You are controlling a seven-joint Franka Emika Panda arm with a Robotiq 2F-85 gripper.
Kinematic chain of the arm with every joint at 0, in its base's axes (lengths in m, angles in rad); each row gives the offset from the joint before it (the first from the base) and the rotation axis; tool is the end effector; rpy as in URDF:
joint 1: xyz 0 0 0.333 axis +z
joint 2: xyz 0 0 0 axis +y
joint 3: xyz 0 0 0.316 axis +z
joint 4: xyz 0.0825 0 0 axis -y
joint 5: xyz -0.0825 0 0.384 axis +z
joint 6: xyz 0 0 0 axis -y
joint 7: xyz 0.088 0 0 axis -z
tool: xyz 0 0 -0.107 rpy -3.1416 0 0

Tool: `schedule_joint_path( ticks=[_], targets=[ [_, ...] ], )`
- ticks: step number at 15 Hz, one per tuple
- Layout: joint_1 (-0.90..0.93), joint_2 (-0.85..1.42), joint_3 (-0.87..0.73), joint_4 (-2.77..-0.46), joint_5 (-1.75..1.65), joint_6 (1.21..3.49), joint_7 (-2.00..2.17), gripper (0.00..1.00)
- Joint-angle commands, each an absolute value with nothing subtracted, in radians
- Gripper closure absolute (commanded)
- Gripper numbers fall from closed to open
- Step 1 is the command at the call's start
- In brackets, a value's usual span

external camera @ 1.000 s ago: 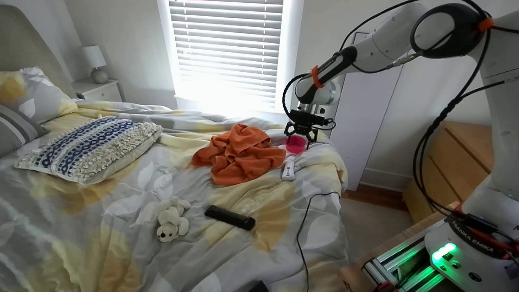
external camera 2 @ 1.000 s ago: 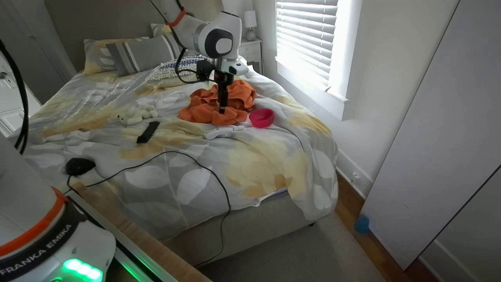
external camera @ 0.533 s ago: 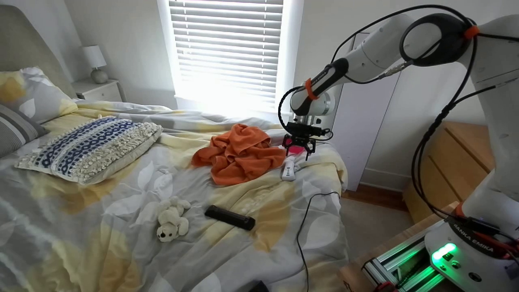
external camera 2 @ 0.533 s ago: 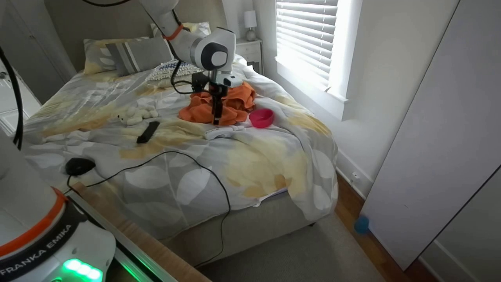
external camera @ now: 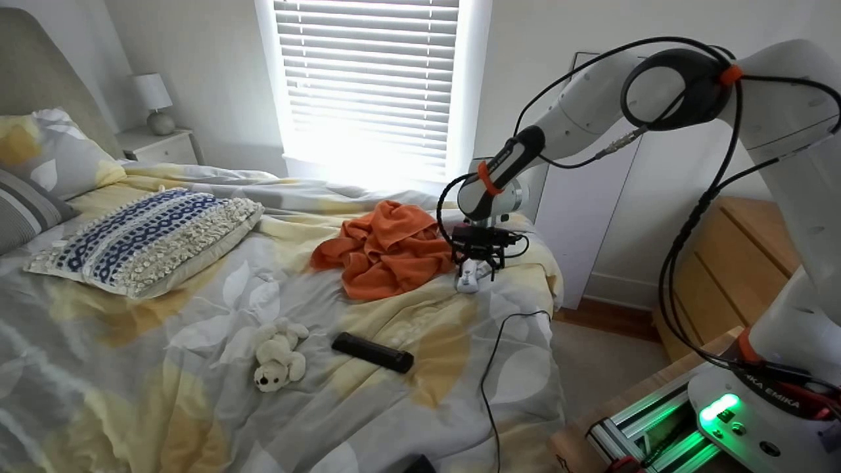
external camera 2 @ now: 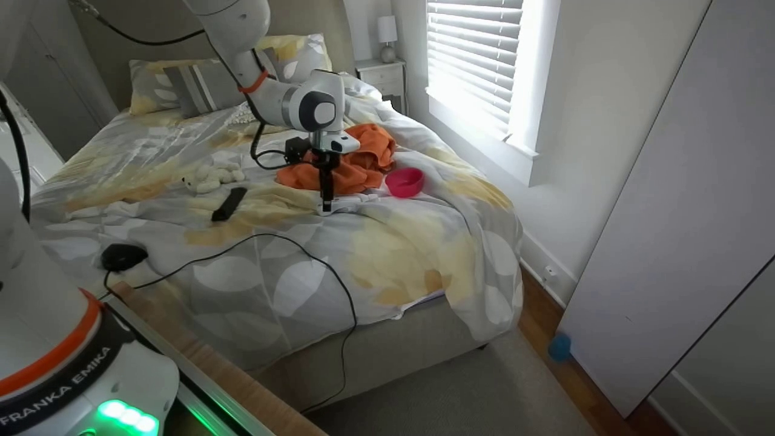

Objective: Pick up the red bowl and put it to the right of the white remote on the bed, pick up the white remote and put it in the red bowl

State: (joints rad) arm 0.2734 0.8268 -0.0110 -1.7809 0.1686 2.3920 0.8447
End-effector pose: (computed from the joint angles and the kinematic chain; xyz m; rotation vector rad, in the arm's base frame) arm 0.5964 0.1618 0.0745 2.8914 -1.0810 -0.3585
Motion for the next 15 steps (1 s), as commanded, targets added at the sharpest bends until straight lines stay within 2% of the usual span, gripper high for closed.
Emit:
schedule_joint_path(
  ticks=[1,5,7,9,12,13,15],
  targets=[
    [0.342,0.869,-0.05,-1.741,0.1,2.456,0.902,0.0],
    [0.373,0.905,-0.077,-1.705,0.046,2.483,0.927,0.01],
    [0.376,0.926,-0.089,-1.686,0.03,2.467,0.935,0.17],
    [0.372,0.943,-0.09,-1.677,0.026,2.467,0.935,0.4],
    [0.369,0.953,-0.089,-1.666,0.034,2.465,0.934,0.64],
    [0.367,0.943,-0.086,-1.668,0.038,2.462,0.933,0.69],
    [0.368,0.909,-0.089,-1.681,0.038,2.461,0.939,0.69]
  ],
)
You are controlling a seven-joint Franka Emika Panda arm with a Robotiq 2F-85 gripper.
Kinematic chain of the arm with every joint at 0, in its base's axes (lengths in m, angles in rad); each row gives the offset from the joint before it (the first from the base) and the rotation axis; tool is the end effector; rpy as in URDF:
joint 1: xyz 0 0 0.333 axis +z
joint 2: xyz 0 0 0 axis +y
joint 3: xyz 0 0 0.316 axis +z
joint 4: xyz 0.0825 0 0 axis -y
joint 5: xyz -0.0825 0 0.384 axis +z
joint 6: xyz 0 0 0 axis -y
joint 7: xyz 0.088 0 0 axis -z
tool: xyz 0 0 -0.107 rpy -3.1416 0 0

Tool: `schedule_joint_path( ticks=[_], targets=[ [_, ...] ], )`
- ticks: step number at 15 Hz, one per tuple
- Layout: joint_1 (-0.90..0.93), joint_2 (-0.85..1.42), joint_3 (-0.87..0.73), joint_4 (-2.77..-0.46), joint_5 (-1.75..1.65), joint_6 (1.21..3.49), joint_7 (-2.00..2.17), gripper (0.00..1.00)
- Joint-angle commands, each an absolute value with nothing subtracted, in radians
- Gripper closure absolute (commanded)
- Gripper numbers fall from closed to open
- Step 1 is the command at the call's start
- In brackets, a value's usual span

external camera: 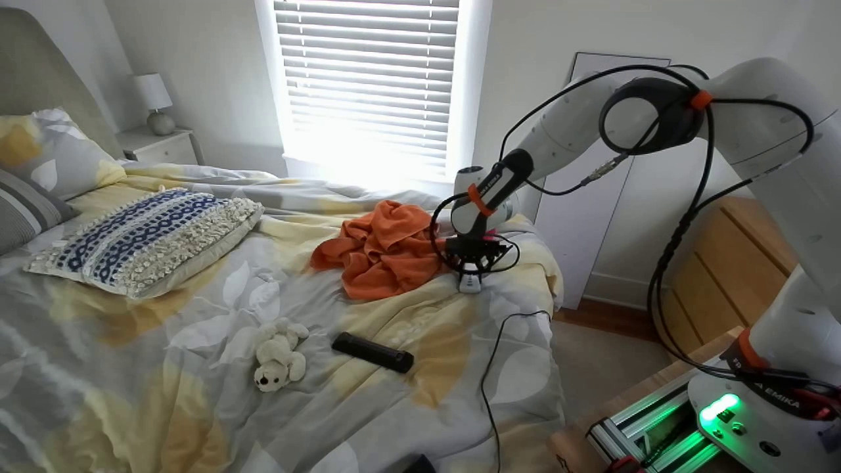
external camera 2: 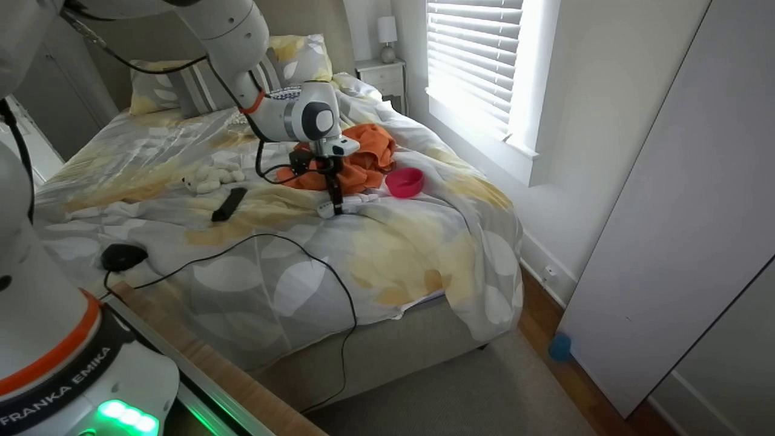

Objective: Pick up the red bowl and put it to the right of the white remote on the bed, pick up the white remote and put it in the red bowl

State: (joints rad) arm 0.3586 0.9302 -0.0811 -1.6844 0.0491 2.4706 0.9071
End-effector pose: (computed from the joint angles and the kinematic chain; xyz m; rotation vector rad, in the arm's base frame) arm 0.6145 0.1773 0.0484 2.8724 -0.9555 -0.1432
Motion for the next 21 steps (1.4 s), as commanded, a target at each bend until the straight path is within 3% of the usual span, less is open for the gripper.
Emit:
schedule_joint_path(
  ticks=[1,10,21],
  targets=[
    [0.369,0.878,-0.095,-1.693,0.037,2.461,0.946,0.69],
    [0.272,0.755,-0.111,-1.596,0.046,2.343,0.922,0.69],
    [0.137,1.0,-0.042,-1.289,0.102,2.274,0.822,0.69]
  ],
)
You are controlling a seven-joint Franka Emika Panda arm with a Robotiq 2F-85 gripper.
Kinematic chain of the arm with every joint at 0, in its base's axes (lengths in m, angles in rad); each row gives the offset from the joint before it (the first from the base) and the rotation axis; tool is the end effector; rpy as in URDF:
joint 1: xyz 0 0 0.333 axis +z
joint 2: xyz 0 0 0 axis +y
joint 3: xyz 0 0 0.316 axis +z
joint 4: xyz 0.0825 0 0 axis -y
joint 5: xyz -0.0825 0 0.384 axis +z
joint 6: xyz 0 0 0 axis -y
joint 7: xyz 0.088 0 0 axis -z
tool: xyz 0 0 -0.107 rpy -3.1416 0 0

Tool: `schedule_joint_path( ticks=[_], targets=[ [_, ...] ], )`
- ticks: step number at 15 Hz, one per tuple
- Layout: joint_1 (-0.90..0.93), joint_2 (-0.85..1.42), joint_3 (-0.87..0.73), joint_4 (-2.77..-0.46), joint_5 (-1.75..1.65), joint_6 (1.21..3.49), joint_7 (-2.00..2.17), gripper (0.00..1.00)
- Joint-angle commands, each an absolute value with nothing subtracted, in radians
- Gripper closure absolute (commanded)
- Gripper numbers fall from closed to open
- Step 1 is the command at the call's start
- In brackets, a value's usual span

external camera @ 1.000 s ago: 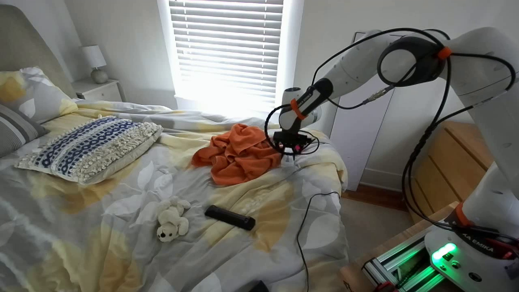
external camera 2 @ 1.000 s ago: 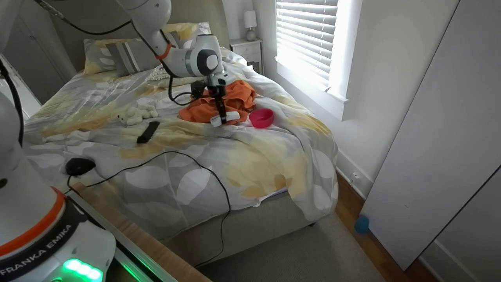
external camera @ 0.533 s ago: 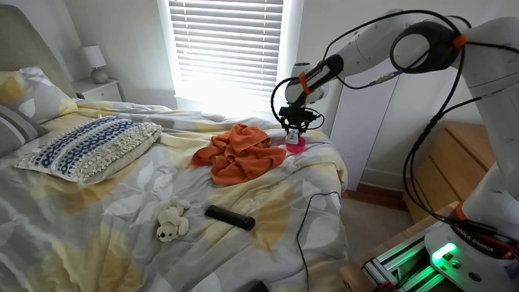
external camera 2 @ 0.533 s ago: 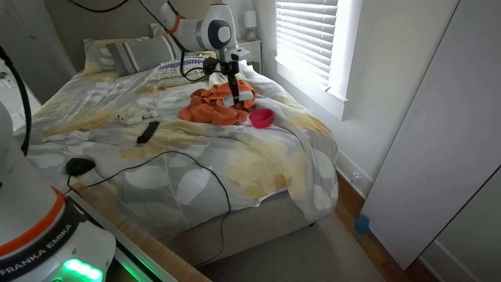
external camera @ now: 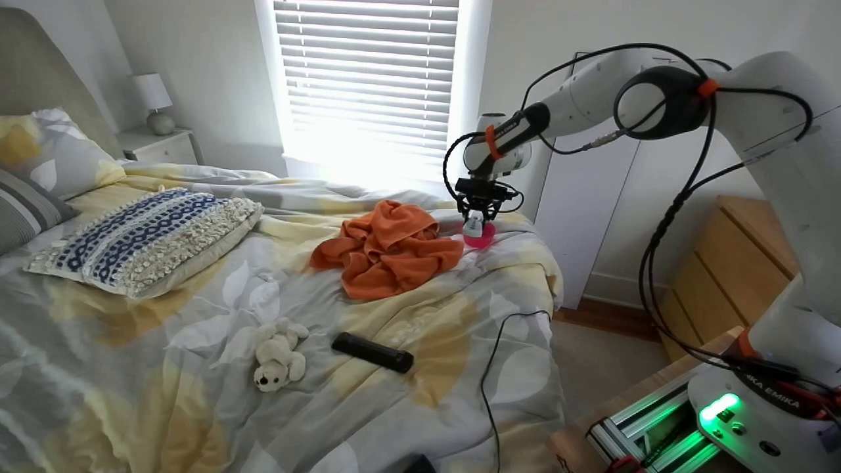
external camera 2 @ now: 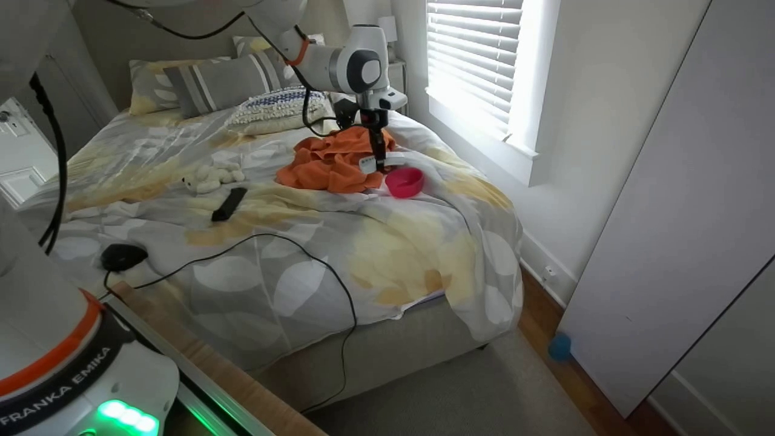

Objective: Pick up the red bowl and put it to the right of the white remote on the bed, pick up the white remote and put it in the red bowl

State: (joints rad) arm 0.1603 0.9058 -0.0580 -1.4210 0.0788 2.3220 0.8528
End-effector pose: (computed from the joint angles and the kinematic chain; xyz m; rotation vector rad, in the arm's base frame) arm 0.7185 0.0831 0.1530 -2.8958 1.1942 0.0125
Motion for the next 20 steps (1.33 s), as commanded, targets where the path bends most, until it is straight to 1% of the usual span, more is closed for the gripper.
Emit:
schedule_joint_path(
  ticks=[1,6,12,13,14,16,17,18,20],
  targets=[
    [0.133,1.023,-0.044,-1.259,0.104,2.266,0.818,0.69],
    [0.112,1.114,-0.056,-1.123,0.103,2.198,0.827,0.69],
    [0.079,1.179,-0.049,-1.019,0.117,2.118,0.828,0.69],
    [0.075,1.187,-0.047,-1.006,0.12,2.108,0.828,0.55],
    [0.072,1.195,-0.047,-0.993,0.122,2.1,0.831,0.26],
    [0.068,1.21,-0.047,-0.968,0.124,2.085,0.831,0.12],
    [0.068,1.217,-0.048,-0.956,0.123,2.08,0.831,0.07],
    [0.066,1.222,-0.047,-0.944,0.124,2.072,0.831,0.03],
    [0.067,1.228,-0.046,-0.926,0.123,2.066,0.83,0.0]
  ],
)
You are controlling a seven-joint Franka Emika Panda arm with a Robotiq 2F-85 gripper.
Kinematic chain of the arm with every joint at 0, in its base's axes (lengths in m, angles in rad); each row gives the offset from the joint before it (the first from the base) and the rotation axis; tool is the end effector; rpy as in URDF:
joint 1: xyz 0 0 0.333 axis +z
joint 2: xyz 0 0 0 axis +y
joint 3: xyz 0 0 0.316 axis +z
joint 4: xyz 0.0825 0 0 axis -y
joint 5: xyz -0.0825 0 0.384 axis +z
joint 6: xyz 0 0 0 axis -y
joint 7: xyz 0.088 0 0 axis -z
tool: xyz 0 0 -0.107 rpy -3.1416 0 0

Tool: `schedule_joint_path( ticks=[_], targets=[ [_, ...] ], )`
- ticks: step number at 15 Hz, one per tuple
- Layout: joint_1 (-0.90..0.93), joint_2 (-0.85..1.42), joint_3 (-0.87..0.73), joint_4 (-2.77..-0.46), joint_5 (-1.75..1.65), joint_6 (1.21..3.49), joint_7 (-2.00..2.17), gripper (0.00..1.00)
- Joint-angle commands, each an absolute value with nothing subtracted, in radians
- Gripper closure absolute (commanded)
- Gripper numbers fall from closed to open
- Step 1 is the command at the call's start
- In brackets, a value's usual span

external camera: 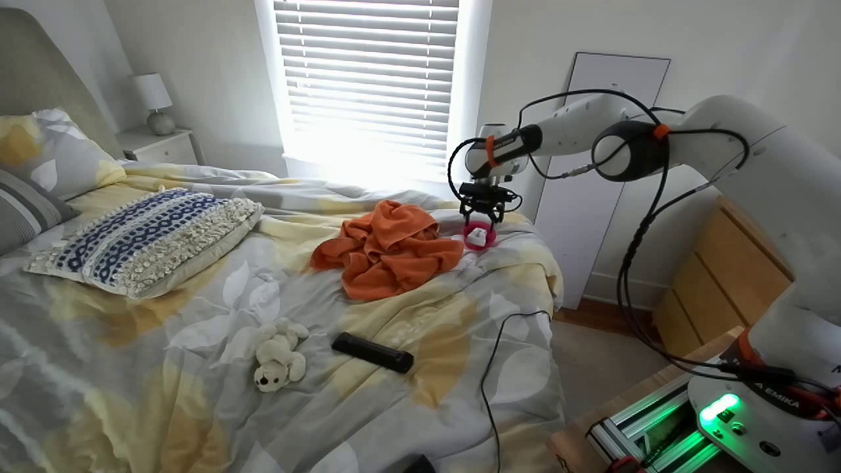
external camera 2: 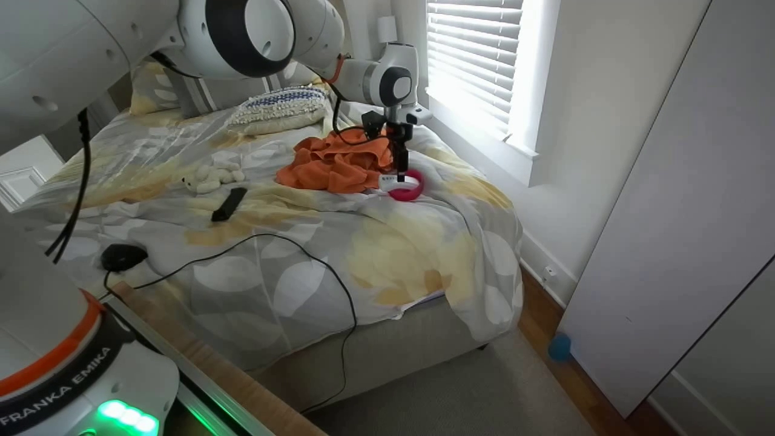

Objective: Pick up the red bowl and put it to the right of the white remote on the bed, pick up the white remote and put it in the red bowl

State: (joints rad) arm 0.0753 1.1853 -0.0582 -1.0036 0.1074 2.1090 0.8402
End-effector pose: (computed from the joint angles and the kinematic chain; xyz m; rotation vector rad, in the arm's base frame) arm 0.7634 0.0336 0.1071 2.8601 -1.2904 -0.1343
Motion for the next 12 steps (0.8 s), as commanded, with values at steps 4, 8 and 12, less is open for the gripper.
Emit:
schedule_joint_path(
  ticks=[4,8,12],
  targets=[
    [0.08,1.197,-0.028,-0.936,0.13,2.0,0.834,0.0],
    [0.125,1.068,-0.024,-1.086,0.103,1.965,0.839,0.0],
    [0.193,0.917,-0.037,-1.277,0.069,2.051,0.833,0.0]
  ],
)
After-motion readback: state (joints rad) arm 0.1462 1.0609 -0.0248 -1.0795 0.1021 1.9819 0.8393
